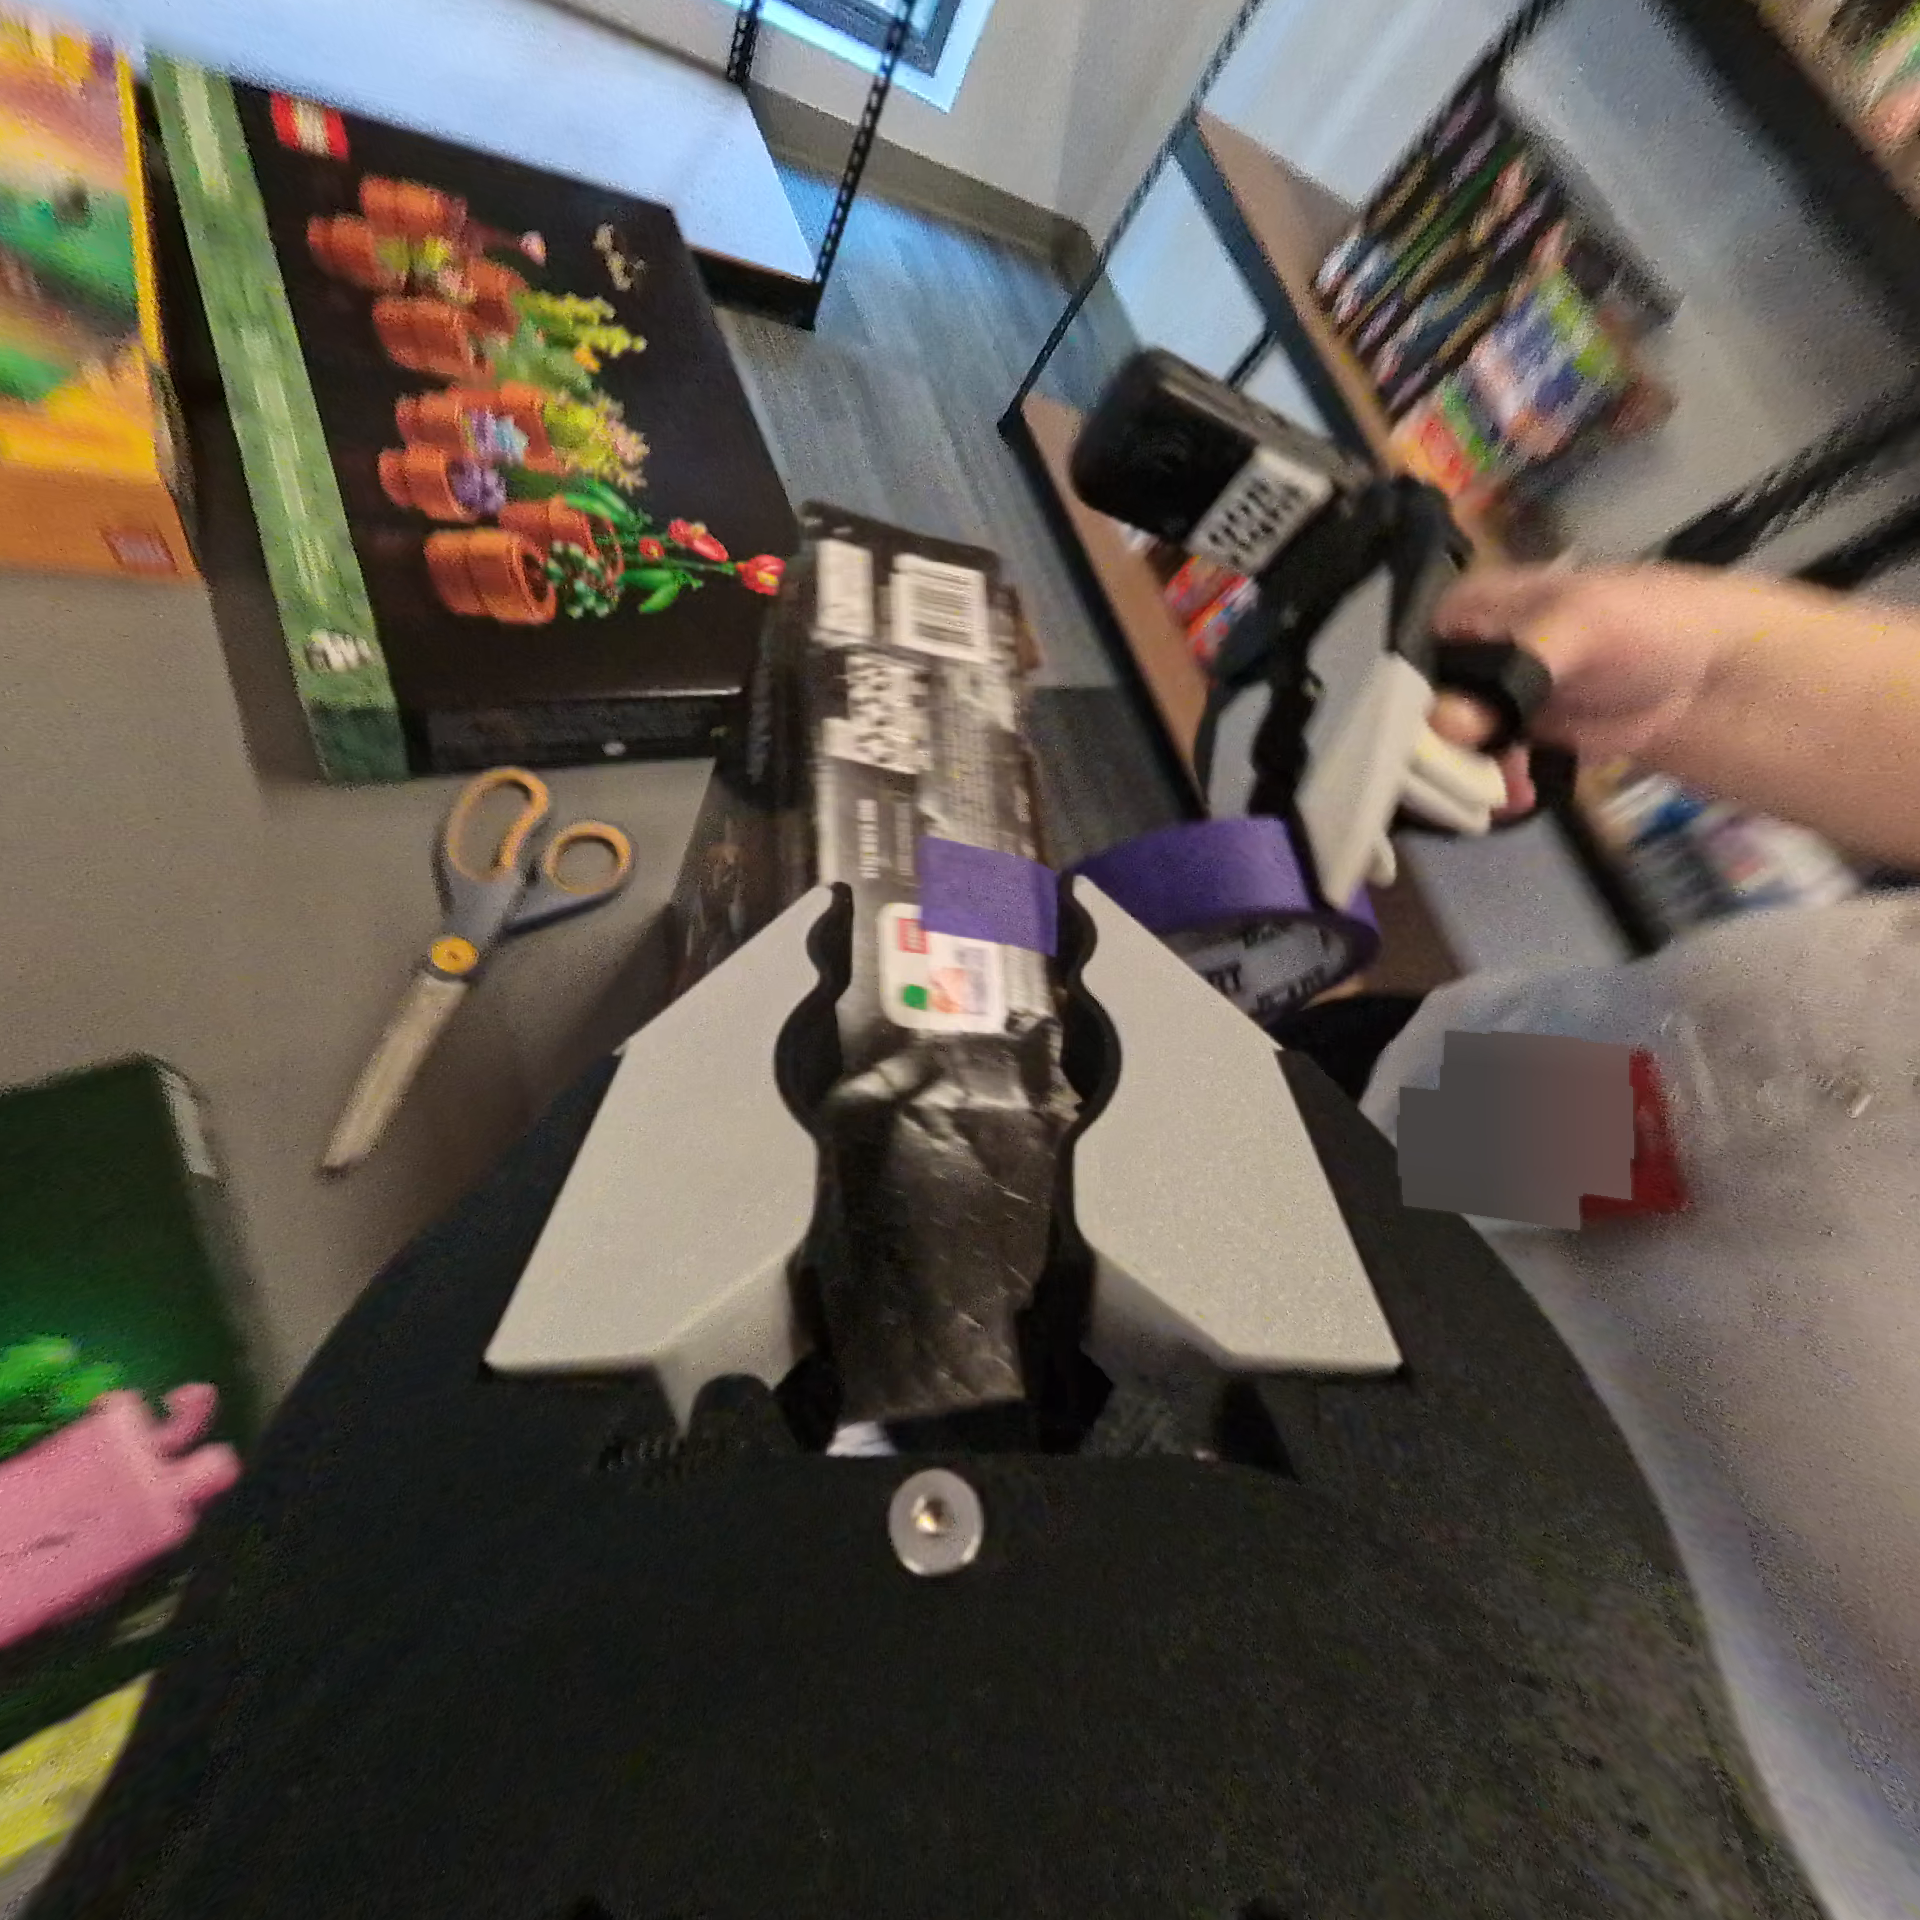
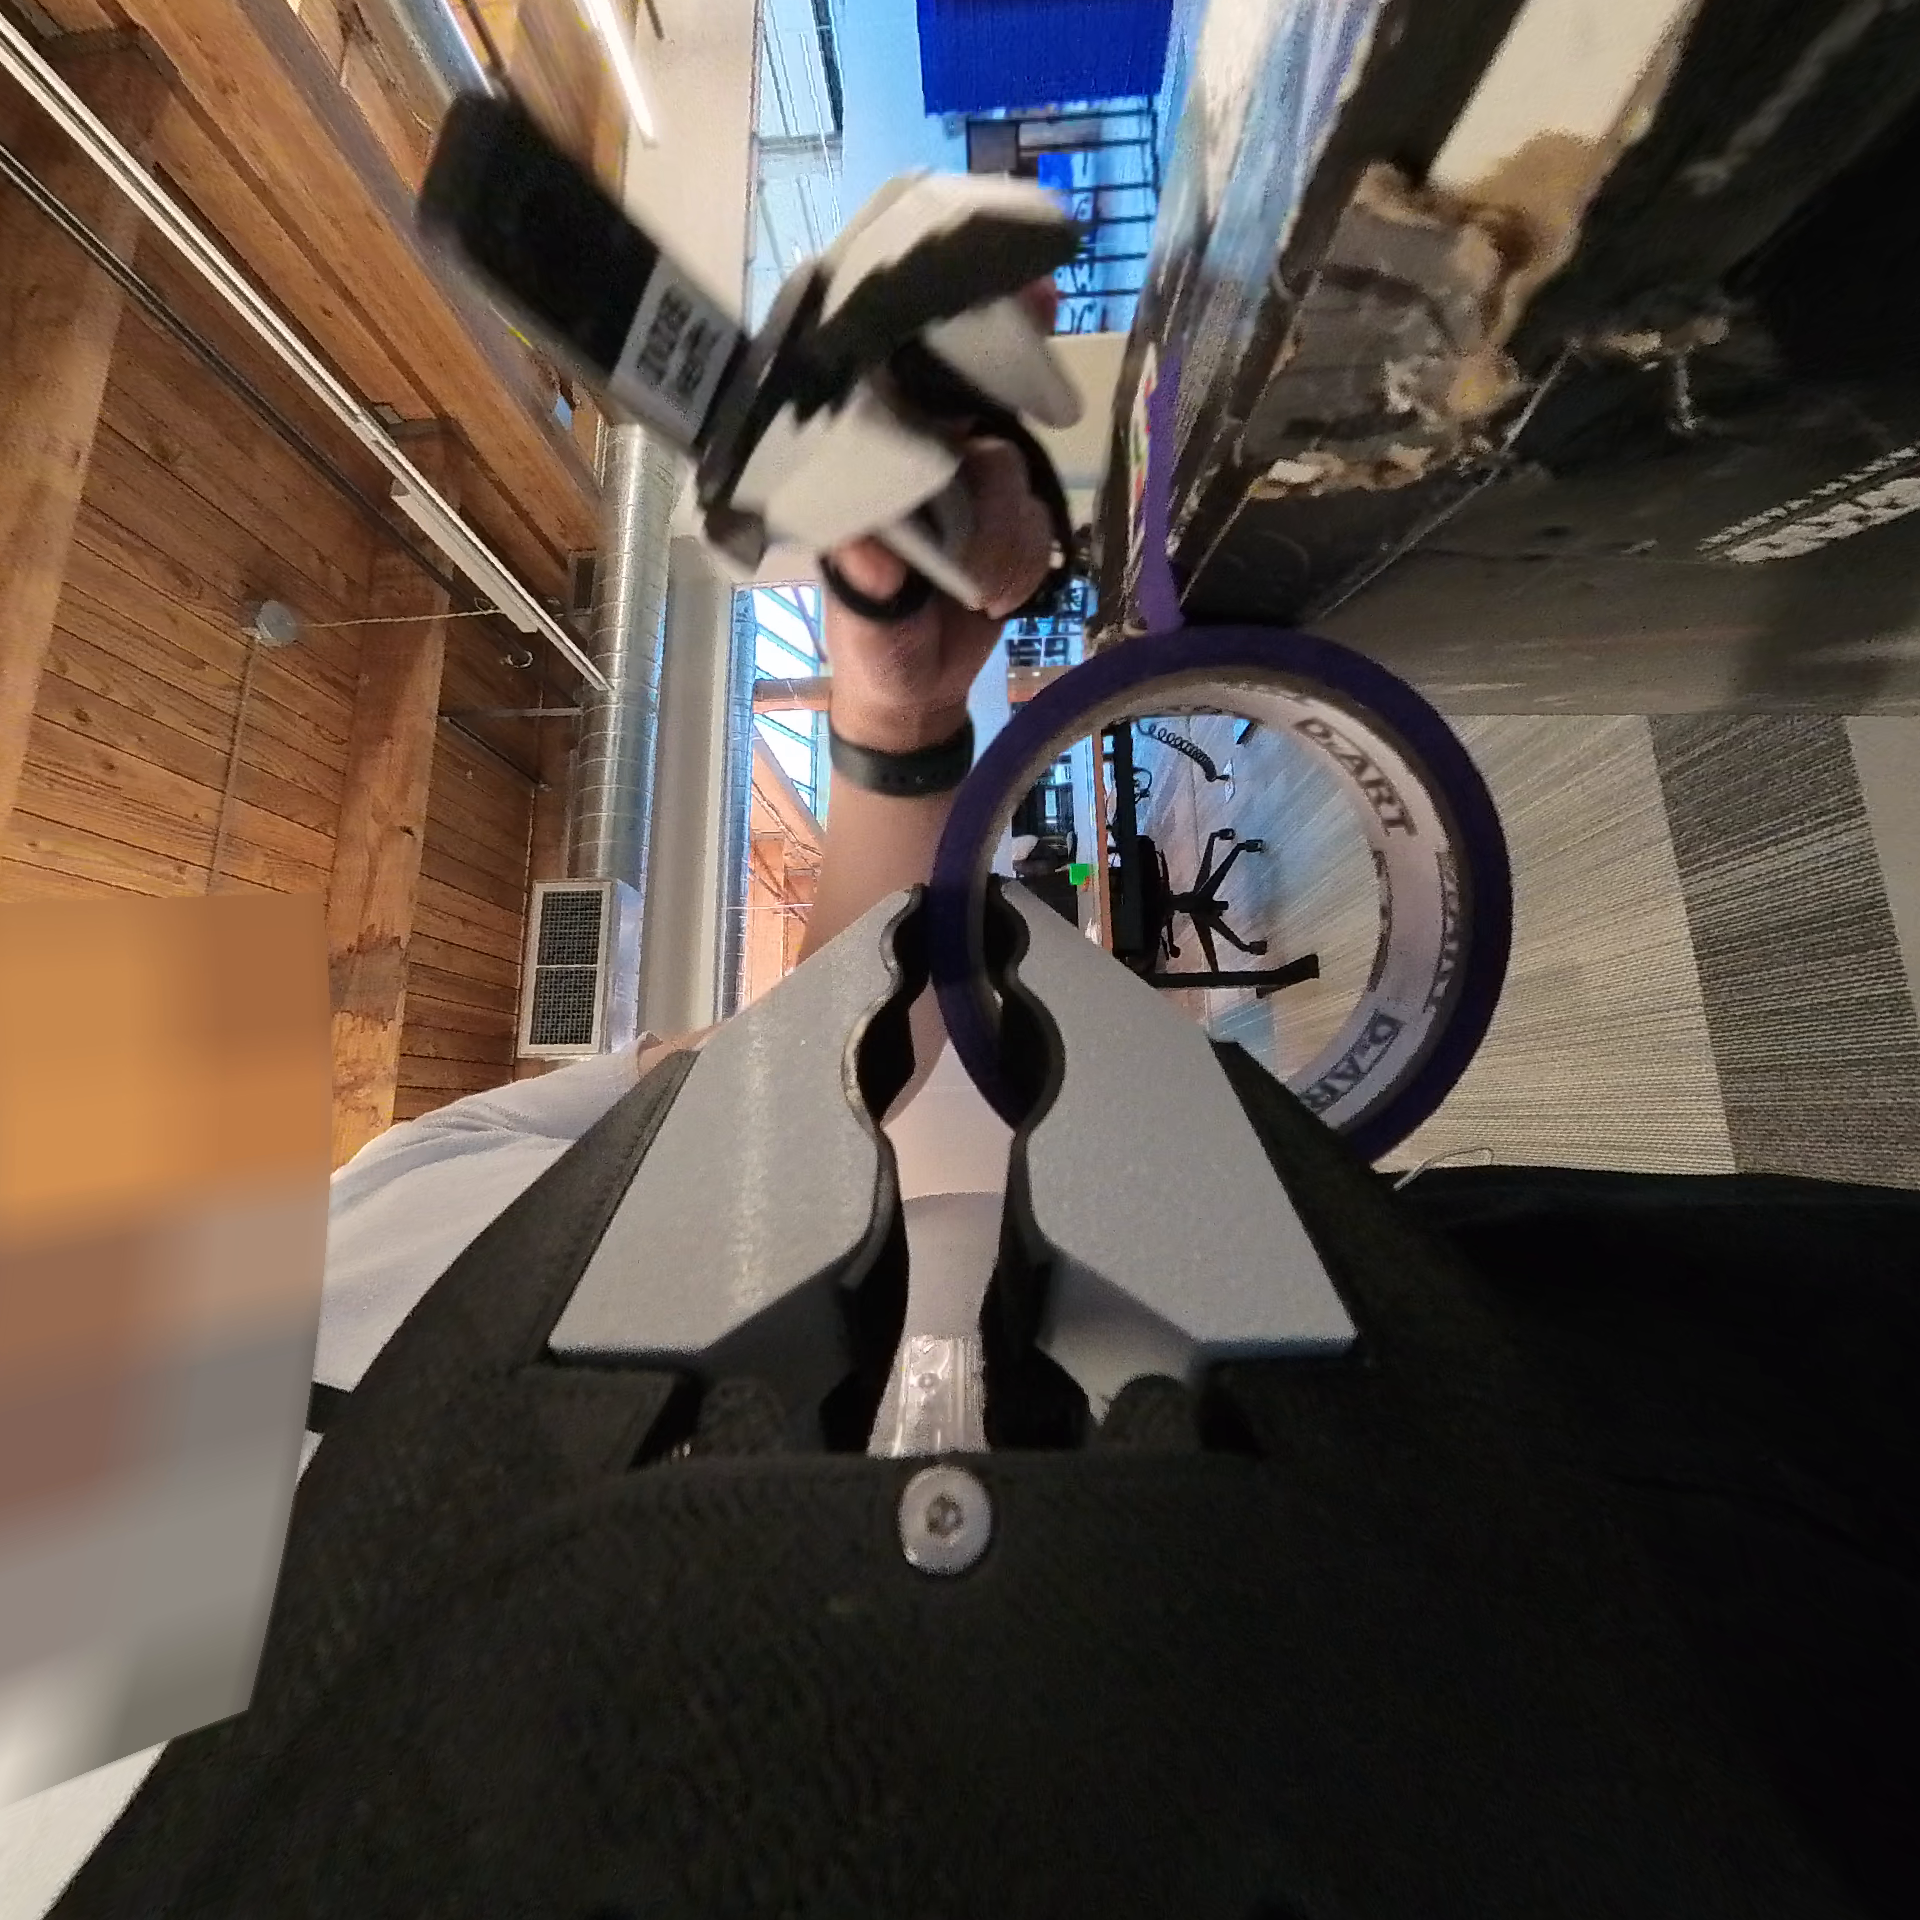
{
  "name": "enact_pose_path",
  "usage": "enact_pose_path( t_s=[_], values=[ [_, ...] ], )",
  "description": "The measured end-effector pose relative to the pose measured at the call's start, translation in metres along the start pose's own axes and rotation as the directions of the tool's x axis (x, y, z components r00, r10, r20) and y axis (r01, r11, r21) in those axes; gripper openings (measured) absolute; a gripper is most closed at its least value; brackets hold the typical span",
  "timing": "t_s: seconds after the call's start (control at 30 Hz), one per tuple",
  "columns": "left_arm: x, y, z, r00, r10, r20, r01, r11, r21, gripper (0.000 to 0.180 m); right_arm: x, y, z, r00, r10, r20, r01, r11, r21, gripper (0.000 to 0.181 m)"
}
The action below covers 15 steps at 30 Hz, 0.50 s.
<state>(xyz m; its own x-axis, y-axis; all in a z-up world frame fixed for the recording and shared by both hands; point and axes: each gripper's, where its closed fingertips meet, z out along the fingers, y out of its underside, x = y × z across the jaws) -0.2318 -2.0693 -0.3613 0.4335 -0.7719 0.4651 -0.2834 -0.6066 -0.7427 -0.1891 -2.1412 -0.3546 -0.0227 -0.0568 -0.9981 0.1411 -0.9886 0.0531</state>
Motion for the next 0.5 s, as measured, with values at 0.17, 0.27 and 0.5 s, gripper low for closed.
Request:
enact_pose_path(
  t_s=[0.17,0.27,0.5],
  values=[
    [0.028,0.020,0.011,0.858,0.437,0.270,-0.397,0.898,-0.192,0.057,-0.001,0.000,0.000,1.000,0.006,-0.007,-0.006,1.000,-0.012,0.008],
    [0.021,0.039,0.022,0.707,0.629,0.323,-0.523,0.773,-0.359,0.045,-0.001,0.000,-0.001,1.000,0.017,-0.004,-0.018,1.000,-0.022,0.008],
    [0.012,0.042,0.025,0.637,0.645,0.423,-0.534,0.764,-0.362,0.021,-0.005,0.001,-0.001,0.999,0.033,-0.022,-0.034,0.998,-0.045,0.008]
  ],
)
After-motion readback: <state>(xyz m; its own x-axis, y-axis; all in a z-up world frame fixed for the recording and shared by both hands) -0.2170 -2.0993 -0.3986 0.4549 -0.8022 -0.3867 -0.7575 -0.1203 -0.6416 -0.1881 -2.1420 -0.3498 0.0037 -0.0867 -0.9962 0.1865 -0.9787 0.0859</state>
